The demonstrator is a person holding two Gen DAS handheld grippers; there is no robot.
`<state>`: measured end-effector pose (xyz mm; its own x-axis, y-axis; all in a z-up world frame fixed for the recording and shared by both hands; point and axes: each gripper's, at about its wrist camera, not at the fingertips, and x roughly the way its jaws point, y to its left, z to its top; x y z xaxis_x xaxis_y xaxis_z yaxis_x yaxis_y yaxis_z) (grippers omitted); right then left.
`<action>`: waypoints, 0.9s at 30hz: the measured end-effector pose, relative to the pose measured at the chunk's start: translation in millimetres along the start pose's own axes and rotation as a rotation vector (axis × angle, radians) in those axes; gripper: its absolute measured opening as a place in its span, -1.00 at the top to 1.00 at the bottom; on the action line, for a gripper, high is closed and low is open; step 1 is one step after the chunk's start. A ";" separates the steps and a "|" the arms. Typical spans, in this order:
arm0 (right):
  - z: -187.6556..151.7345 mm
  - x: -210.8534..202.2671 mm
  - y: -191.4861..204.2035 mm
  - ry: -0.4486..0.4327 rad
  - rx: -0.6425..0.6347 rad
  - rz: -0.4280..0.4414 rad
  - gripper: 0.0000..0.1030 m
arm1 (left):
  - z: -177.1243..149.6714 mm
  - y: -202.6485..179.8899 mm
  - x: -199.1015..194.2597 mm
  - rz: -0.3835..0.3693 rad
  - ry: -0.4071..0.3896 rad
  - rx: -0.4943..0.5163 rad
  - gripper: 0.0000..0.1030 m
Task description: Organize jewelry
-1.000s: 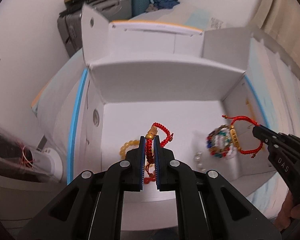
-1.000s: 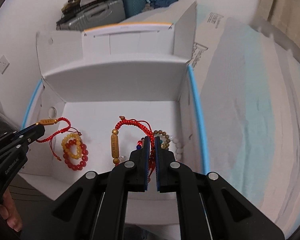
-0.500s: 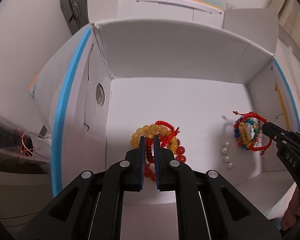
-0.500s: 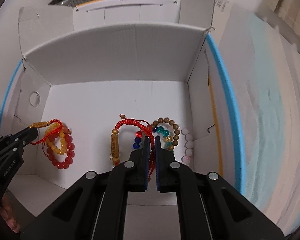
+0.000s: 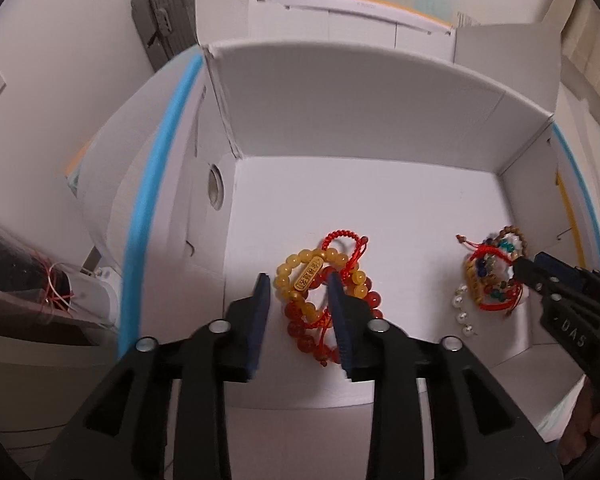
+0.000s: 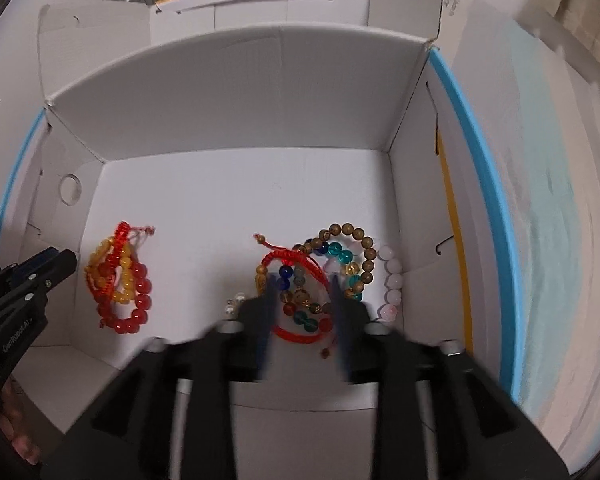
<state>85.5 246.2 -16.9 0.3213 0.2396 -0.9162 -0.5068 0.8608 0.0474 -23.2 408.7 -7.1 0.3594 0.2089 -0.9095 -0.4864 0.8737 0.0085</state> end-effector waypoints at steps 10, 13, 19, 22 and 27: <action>-18.2 -63.3 -4.2 -0.149 0.008 0.021 -0.38 | -16.0 -3.6 -58.2 0.002 -0.122 -0.005 -0.36; -22.8 -88.1 -3.5 -0.192 0.003 0.017 -0.51 | -25.9 -6.2 -75.3 0.004 -0.154 -0.003 -0.56; -52.3 -119.7 -4.2 -0.248 -0.001 -0.003 -0.66 | -47.0 -11.6 -101.6 -0.002 -0.209 0.008 -0.81; -68.3 -130.5 -4.7 -0.277 0.004 -0.004 -0.76 | -57.8 -12.1 -110.2 -0.009 -0.236 0.017 -0.89; -92.8 -141.8 -0.8 -0.314 0.001 -0.013 -0.84 | -78.8 -11.8 -122.4 -0.005 -0.284 0.025 -0.89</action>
<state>-33.8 169.9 76.0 0.5589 0.3552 -0.7493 -0.5005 0.8650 0.0368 -124.2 338.2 71.5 0.5721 0.3161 -0.7568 -0.4658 0.8847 0.0175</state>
